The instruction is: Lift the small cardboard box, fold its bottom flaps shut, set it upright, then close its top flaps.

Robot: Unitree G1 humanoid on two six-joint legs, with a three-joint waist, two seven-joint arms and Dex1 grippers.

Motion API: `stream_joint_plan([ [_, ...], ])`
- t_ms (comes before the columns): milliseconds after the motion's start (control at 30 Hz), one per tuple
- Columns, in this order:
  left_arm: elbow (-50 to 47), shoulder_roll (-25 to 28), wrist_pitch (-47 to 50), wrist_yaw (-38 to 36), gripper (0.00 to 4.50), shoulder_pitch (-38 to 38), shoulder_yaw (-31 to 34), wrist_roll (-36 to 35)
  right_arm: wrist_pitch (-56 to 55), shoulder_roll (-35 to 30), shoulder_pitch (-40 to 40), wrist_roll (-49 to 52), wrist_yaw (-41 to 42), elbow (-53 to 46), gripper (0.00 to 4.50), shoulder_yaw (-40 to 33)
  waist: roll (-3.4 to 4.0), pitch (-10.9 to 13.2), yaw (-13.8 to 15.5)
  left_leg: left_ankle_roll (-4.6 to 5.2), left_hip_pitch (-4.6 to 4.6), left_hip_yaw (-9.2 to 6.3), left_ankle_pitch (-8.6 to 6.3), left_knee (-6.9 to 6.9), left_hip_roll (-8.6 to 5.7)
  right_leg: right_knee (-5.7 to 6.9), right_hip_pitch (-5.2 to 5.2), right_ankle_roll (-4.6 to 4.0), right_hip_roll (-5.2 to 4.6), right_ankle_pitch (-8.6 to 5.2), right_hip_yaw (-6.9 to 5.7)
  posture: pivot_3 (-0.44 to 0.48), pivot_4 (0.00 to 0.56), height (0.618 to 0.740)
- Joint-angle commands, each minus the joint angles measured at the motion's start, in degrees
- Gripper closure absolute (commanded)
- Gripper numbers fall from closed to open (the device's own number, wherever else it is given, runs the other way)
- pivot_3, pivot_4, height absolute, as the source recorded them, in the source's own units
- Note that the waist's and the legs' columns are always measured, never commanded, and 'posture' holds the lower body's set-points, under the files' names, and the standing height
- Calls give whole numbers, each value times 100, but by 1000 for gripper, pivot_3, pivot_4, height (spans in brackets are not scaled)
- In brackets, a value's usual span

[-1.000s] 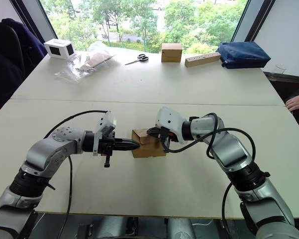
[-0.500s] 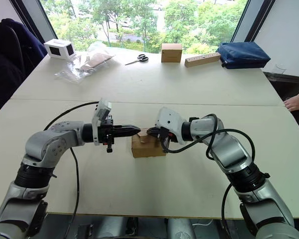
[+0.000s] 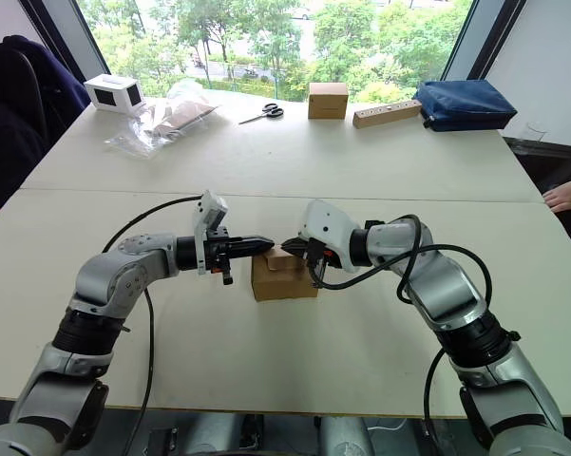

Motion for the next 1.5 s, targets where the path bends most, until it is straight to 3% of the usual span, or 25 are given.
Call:
stream_joint_plan([
  [33,-125,-73,17,45,4438,-4,-24,-28,220,-123,-4,369,81,-557,4500,-384,0,0,2,0,0,0,0,0,0,-1,0,0,0,0,0,0,150,740],
  [267,-146,-197,229,133,4438,-11,140,-225,543,-328,549,757,139,-1262,4500,-325,0,0,-2,3,0,-3,-2,-1,0,-6,3,0,-2,0,-1,0,150,740],
  [667,-195,-254,543,384,4438,-64,351,-508,221,-391,564,237,-2,-1092,4500,180,-1,0,-3,3,2,-2,-2,-3,1,-8,3,-1,-1,0,-1,0,150,740],
  [1267,-285,-263,672,495,4438,-19,354,-593,159,-293,405,238,-12,-898,4500,72,-1,0,-4,3,2,-2,-2,-3,1,-9,3,-1,-1,-1,-1,0,150,740],
  [1500,-264,-319,747,536,4438,-10,426,-660,-85,-235,412,-118,-74,-569,4500,349,-1,1,-5,3,2,-2,-2,-3,1,-9,3,-1,-1,-1,-1,0,150,740],
])
